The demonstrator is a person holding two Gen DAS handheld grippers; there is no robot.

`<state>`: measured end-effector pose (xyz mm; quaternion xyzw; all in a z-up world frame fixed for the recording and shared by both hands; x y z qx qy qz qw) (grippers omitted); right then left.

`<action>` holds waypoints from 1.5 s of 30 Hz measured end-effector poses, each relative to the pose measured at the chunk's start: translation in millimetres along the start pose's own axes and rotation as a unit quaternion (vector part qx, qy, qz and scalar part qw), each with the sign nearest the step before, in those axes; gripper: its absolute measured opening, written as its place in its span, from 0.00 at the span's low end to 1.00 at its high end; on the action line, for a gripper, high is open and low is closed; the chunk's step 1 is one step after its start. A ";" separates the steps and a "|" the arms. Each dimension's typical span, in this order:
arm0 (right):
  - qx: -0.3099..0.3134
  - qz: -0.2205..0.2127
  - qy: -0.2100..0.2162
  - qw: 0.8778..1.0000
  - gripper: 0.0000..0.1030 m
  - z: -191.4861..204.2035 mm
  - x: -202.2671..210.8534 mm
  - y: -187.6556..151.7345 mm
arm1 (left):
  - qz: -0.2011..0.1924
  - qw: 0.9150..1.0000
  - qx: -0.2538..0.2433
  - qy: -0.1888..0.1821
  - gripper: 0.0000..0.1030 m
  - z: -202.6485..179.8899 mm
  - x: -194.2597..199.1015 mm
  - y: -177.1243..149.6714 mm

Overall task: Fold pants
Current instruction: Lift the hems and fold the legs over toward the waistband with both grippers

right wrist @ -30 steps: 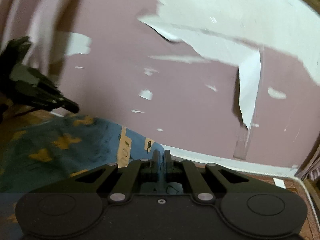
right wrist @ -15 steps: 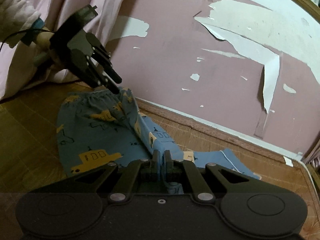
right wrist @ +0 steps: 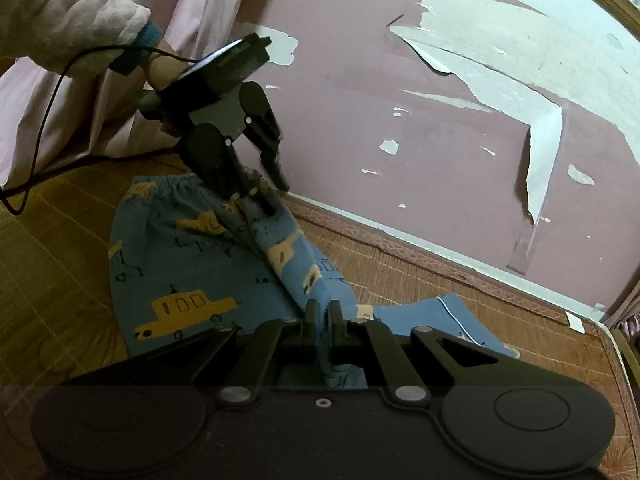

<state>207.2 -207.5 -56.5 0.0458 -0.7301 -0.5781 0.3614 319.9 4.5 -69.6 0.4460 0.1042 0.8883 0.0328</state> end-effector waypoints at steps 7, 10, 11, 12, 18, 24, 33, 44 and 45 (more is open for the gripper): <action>-0.001 -0.011 -0.017 1.000 0.02 2.9 8.0 5.2 | -0.005 0.999 0.041 -0.001 0.00 -3.2 28.5 -14.7; -0.001 -0.018 -0.028 0.999 0.02 7.4 16.4 6.1 | -0.010 0.999 0.049 0.020 0.00 -7.7 46.3 -19.2; 0.003 -0.021 -0.032 0.999 0.02 9.9 20.9 6.4 | -0.010 0.998 0.049 0.032 0.00 -11.2 53.1 -21.0; 0.007 -0.024 -0.036 0.999 0.02 12.1 25.1 6.3 | -0.013 0.998 0.049 0.045 0.00 -13.8 59.2 -20.7; -0.015 -0.016 -0.039 0.999 0.01 27.5 40.9 -8.0 | -0.030 0.993 0.089 0.068 0.00 -55.5 104.4 -31.6; -0.046 0.057 -0.038 0.997 0.27 32.7 1.7 -19.4 | -0.001 0.992 0.102 0.076 0.00 -80.1 95.2 -42.3; -0.251 0.106 -0.101 0.957 0.46 34.4 -55.0 -21.1 | -0.017 0.994 0.017 0.103 0.18 -79.0 79.6 -33.4; -0.283 0.115 -0.182 0.935 0.40 41.3 -64.2 -31.6 | 0.004 0.993 -0.049 0.112 0.06 -61.5 40.7 -28.2; -0.285 0.113 -0.186 0.934 0.28 41.1 -63.6 -32.2 | 0.002 0.993 -0.036 0.111 0.03 -59.8 40.4 -27.8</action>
Point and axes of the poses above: each gripper's, at about its wrist camera, not at the fingertips, and x roughly against the way its jaws point, z to its left, y to its top, the point moved 6 cm from there along -x, roughly the way its jaws point, and after that the axes turned 14 degrees about -x, right-handed, at the moved point
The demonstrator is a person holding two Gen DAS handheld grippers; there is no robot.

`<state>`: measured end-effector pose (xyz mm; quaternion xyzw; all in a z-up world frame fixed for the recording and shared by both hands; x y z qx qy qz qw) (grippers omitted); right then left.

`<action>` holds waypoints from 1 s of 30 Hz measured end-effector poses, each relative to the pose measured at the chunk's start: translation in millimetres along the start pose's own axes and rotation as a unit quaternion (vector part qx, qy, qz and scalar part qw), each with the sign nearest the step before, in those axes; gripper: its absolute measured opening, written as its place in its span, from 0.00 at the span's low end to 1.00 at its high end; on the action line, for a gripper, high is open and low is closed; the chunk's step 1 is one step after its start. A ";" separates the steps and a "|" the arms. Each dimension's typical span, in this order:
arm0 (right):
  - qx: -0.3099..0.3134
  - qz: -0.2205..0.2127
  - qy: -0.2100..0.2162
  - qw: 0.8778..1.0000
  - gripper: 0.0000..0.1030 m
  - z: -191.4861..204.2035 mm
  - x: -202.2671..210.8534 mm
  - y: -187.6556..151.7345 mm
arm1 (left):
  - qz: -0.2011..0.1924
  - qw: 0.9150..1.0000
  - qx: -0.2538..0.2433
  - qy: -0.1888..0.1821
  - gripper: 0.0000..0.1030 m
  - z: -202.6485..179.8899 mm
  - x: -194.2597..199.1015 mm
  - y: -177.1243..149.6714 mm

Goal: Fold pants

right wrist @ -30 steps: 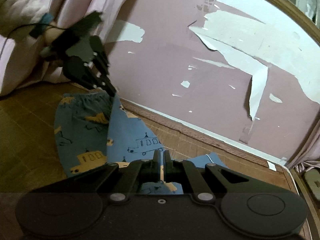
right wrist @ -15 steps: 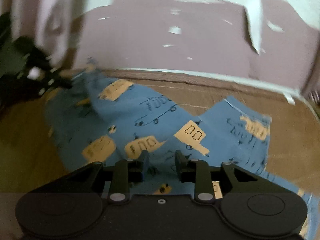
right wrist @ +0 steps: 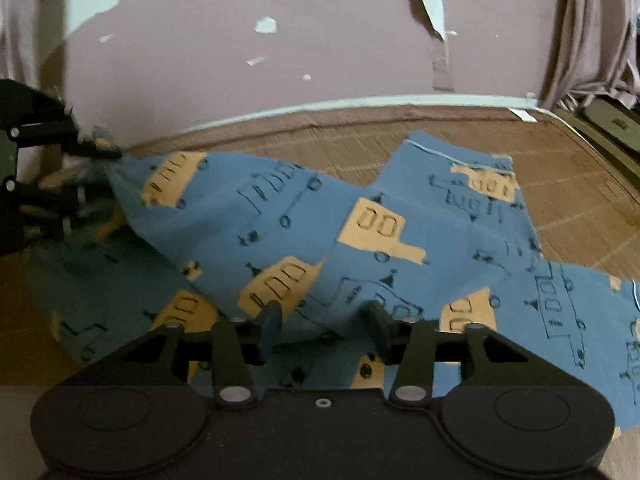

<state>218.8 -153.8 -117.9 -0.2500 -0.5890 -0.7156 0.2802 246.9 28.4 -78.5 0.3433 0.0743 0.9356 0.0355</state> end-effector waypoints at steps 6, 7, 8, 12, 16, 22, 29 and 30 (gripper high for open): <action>-0.009 -0.022 0.005 1.000 0.00 -3.1 9.0 6.8 | 0.000 0.999 0.049 0.007 0.00 9.1 10.0 0.4; -0.017 -0.030 0.007 0.999 0.00 -5.8 13.8 9.7 | 0.000 0.998 0.061 0.010 0.00 11.8 15.8 -1.2; -0.024 -0.041 0.011 0.999 0.00 -8.9 21.3 13.0 | 0.000 0.997 0.070 0.012 0.00 13.7 21.9 -2.6; -0.053 -0.081 0.033 0.995 0.00 -28.0 65.7 22.9 | -0.010 0.995 0.097 0.027 0.00 14.6 61.6 -2.7; -0.078 -0.079 0.037 0.993 0.00 -54.2 96.1 6.9 | -0.023 0.994 0.103 0.011 0.00 -12.9 95.3 3.8; -0.111 -0.026 0.032 0.993 0.00 -69.6 77.2 -32.0 | 0.006 0.993 0.111 -0.041 0.00 -71.0 85.8 4.6; -0.094 0.003 0.020 0.995 0.23 -78.1 66.0 -42.7 | 0.011 0.987 0.135 -0.090 0.08 -80.2 80.2 -5.7; -0.095 0.010 0.021 0.995 0.29 -79.6 65.6 -44.0 | 0.007 0.985 0.145 -0.097 0.12 -79.8 82.8 -5.0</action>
Point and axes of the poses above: each gripper's, at about its wrist camera, not at the fingertips, and x roughly against the way its jaws point, z to its left, y to its top, the point moved 6 cm from there along -x, roughly the way its jaws point, and after that the axes turned 14 degrees about -x, right-handed, at the moved point
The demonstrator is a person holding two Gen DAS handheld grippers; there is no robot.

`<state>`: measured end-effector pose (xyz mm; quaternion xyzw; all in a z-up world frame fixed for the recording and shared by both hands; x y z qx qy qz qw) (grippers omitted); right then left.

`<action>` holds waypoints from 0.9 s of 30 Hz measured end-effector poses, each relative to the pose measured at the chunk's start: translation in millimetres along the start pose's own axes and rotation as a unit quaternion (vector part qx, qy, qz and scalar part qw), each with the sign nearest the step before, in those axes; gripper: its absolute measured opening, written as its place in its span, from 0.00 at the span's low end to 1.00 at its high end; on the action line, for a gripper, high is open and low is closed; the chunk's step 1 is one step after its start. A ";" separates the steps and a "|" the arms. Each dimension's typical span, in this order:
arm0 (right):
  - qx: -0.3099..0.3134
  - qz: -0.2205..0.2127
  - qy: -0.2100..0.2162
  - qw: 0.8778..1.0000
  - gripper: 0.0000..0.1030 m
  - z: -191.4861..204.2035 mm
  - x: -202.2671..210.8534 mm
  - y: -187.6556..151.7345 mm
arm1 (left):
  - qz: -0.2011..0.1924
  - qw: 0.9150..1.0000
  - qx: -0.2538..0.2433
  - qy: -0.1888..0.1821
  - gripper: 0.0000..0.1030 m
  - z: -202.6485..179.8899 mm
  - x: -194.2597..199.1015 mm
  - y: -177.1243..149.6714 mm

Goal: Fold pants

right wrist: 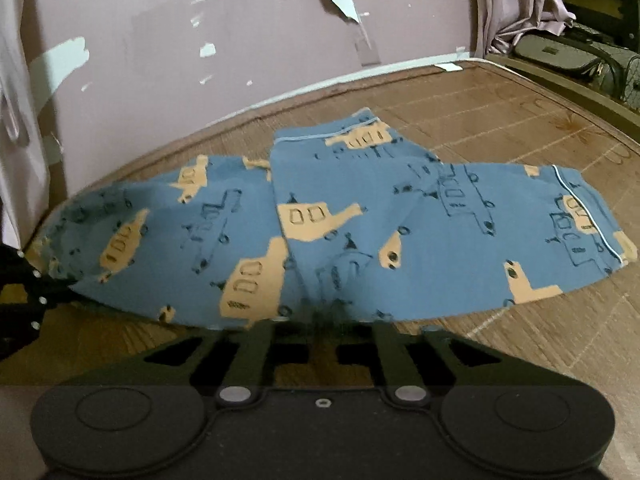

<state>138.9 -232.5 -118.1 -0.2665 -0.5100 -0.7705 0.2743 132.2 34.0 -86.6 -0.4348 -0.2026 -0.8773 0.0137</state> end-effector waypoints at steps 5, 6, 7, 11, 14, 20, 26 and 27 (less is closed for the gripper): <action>0.015 0.002 0.013 1.000 0.52 -5.9 9.9 7.3 | -0.042 0.997 0.065 -0.026 0.53 7.2 20.2 10.2; 0.024 -0.004 0.019 1.000 0.63 -6.6 12.5 15.3 | -0.053 0.995 0.079 -0.033 0.60 7.6 23.6 15.2; 0.036 -0.009 0.026 0.999 0.67 -6.7 13.5 24.5 | -0.067 0.993 0.091 -0.040 0.64 7.3 24.6 23.1; 0.135 -0.008 0.071 0.988 0.91 0.2 0.2 80.5 | -0.121 0.983 0.132 -0.042 0.95 2.7 17.0 59.9; 0.200 0.020 0.108 0.974 0.94 12.9 -26.1 127.9 | -0.153 0.970 0.170 -0.081 0.95 -1.9 3.3 87.8; 0.263 0.107 0.142 0.948 0.89 39.9 -100.1 177.5 | -0.186 0.927 0.276 -0.172 0.93 -5.1 -28.3 119.6; 0.226 0.149 0.133 0.953 0.65 70.1 -156.7 193.6 | -0.175 0.880 0.381 -0.224 0.65 5.3 -64.2 116.6; 0.221 0.153 0.128 0.955 0.61 73.6 -163.1 193.2 | -0.173 0.874 0.394 -0.225 0.63 8.0 -67.8 115.3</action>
Point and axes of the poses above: each gripper's, at about its wrist camera, not at the fingertips, and x roughly against the way its jaws point, z to its left, y to its top, the point moved 6 cm from there along -x, roughly the way its jaws point, and after that the axes turned 14 degrees about -x, right-handed, at the moved point
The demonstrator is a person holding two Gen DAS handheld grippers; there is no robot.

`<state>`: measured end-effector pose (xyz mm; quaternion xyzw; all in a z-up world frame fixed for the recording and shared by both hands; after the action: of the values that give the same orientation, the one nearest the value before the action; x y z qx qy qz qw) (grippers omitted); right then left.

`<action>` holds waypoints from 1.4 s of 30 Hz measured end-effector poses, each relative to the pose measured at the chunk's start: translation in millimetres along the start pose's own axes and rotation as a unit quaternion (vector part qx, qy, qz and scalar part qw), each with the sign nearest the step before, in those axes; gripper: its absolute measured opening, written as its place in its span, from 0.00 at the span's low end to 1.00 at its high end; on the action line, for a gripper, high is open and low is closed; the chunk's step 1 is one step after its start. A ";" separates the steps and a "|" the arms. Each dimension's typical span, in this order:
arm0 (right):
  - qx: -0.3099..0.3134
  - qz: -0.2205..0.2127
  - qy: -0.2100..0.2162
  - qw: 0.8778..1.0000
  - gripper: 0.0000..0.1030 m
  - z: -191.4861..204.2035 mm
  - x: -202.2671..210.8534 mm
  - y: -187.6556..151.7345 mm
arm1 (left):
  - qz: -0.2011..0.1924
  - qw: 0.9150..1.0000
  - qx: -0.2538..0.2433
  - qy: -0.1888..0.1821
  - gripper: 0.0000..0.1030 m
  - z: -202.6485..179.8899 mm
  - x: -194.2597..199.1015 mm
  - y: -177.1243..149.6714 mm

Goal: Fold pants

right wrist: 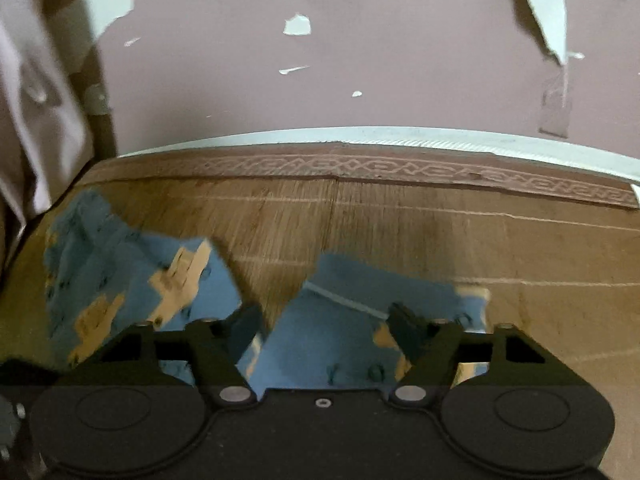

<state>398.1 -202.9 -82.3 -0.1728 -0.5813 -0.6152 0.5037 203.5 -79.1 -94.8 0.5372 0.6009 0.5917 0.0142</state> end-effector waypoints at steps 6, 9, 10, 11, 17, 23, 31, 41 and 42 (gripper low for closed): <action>-0.013 0.024 -0.050 0.998 0.47 5.9 -27.2 1.9 | 0.000 0.997 0.078 0.000 0.52 13.4 -11.0 8.3; 0.000 0.014 -0.076 0.997 0.35 8.7 -29.4 0.5 | 0.004 0.996 0.092 0.002 0.49 14.3 -14.4 11.3; 0.003 0.010 -0.079 0.997 0.32 9.4 -28.8 0.0 | 0.006 0.996 0.092 0.007 0.48 14.4 -15.3 11.9; 0.001 0.007 -0.078 0.997 0.15 9.4 -27.6 0.1 | 0.009 0.996 0.089 0.011 0.47 13.6 -16.0 12.2; -0.056 -0.073 -0.037 0.995 0.01 -4.0 24.1 -1.9 | 0.020 0.996 0.082 0.028 0.46 5.4 -17.2 15.6; -0.126 -0.182 0.013 0.975 0.01 -42.7 128.9 -23.5 | 0.042 0.997 0.026 0.063 0.46 -17.6 -25.5 19.6; -0.250 -0.261 -0.024 0.932 0.01 -118.2 228.2 -121.1 | 0.072 0.976 -0.175 0.110 0.01 -91.2 -36.5 21.2; -0.456 -0.204 -0.071 0.863 0.24 -175.6 197.9 -267.4 | 0.129 0.936 -0.318 0.081 0.62 -137.5 -57.0 13.7; -0.449 -0.204 -0.070 0.867 0.34 -175.3 198.0 -267.5 | 0.120 0.939 -0.314 0.074 0.64 -135.0 -53.4 21.6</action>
<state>158.3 -490.8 -115.3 -0.3005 -0.2979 -0.8853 0.1930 151.5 -214.4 -71.7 0.5281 0.3153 0.7857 0.0661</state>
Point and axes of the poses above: each gripper's, at about its wrist camera, not at the fingertips, and x roughly against the way its jaws point, z to its left, y to its top, the point moved 6 cm from there along -x, roughly the way its jaws point, and after that the axes turned 14 degrees about -x, right-handed, at the moved point
